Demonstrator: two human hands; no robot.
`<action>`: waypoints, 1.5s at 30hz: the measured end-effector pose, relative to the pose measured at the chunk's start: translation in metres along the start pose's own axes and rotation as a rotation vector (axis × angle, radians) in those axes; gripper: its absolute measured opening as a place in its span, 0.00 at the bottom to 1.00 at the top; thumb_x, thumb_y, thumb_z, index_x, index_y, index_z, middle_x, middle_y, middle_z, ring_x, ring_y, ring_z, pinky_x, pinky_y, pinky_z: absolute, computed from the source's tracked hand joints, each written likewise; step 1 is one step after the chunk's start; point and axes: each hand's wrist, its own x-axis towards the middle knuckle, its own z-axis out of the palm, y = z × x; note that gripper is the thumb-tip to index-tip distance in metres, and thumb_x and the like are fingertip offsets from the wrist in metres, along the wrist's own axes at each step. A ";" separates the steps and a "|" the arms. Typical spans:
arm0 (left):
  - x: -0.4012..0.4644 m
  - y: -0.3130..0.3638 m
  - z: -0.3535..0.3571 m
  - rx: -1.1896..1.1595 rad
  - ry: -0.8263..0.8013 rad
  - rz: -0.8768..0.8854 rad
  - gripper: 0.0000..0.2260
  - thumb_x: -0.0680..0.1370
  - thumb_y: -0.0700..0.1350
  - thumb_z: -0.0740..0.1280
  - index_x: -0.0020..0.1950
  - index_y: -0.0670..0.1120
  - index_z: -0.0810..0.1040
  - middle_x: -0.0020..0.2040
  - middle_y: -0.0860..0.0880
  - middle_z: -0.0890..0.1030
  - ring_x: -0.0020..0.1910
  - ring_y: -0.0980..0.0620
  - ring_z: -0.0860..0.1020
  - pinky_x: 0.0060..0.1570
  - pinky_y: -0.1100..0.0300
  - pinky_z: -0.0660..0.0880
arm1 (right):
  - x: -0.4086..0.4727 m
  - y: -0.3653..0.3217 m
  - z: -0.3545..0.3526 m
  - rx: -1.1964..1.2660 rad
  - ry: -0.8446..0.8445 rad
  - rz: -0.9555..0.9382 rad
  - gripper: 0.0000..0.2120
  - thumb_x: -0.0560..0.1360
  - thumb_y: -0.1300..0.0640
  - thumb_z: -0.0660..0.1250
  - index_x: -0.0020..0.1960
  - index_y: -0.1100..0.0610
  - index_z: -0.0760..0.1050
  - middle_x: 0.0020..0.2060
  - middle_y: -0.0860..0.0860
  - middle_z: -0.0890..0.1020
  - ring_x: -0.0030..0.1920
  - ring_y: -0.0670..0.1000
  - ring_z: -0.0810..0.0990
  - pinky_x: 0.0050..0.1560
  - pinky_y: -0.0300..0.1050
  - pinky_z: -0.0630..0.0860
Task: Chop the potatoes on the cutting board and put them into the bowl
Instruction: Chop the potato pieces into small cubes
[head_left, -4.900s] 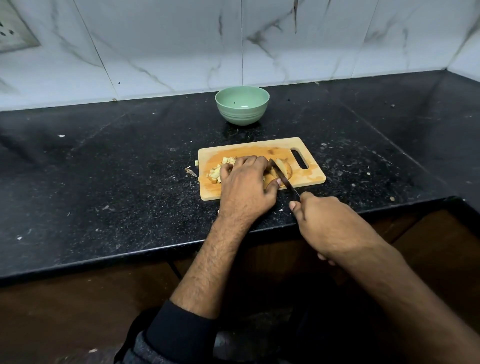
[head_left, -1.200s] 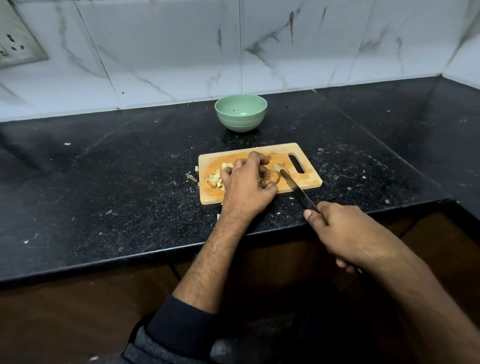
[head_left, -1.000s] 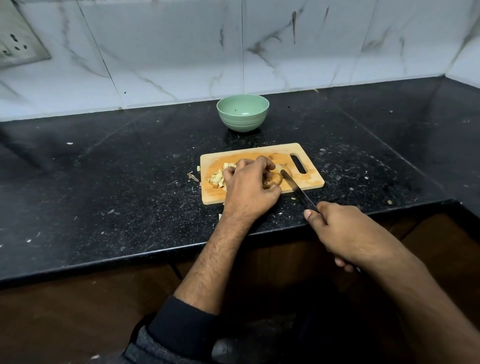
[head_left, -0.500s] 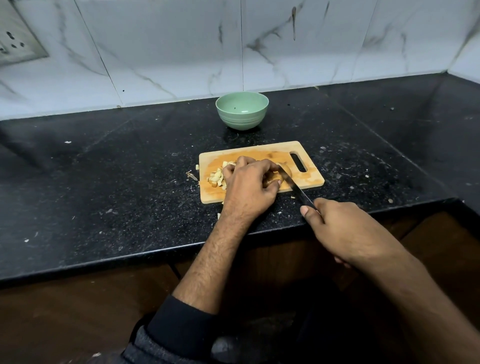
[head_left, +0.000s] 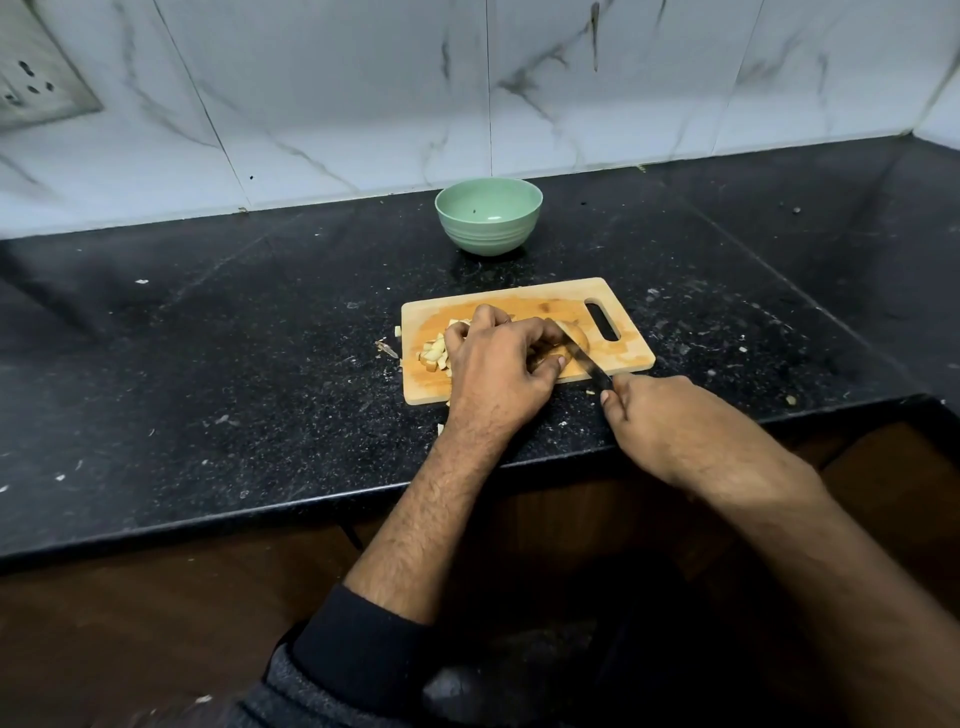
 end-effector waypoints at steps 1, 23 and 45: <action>0.000 0.001 0.000 -0.002 0.003 -0.003 0.11 0.75 0.55 0.73 0.56 0.59 0.82 0.47 0.61 0.76 0.53 0.58 0.65 0.60 0.51 0.56 | 0.002 -0.002 0.000 0.003 -0.017 0.001 0.12 0.85 0.46 0.51 0.52 0.49 0.70 0.36 0.48 0.71 0.43 0.54 0.77 0.51 0.52 0.80; -0.003 0.002 -0.002 0.033 0.005 0.004 0.13 0.75 0.57 0.73 0.57 0.57 0.82 0.48 0.60 0.78 0.54 0.56 0.66 0.57 0.51 0.58 | -0.039 0.009 -0.005 0.094 -0.040 0.024 0.16 0.85 0.43 0.49 0.50 0.49 0.70 0.38 0.52 0.79 0.33 0.50 0.76 0.44 0.50 0.81; -0.002 -0.003 0.003 0.017 0.003 -0.010 0.11 0.75 0.53 0.74 0.57 0.58 0.82 0.47 0.62 0.79 0.53 0.59 0.66 0.58 0.54 0.56 | -0.015 -0.008 -0.010 0.008 -0.079 0.044 0.12 0.85 0.43 0.49 0.50 0.47 0.67 0.37 0.50 0.75 0.31 0.49 0.72 0.46 0.54 0.81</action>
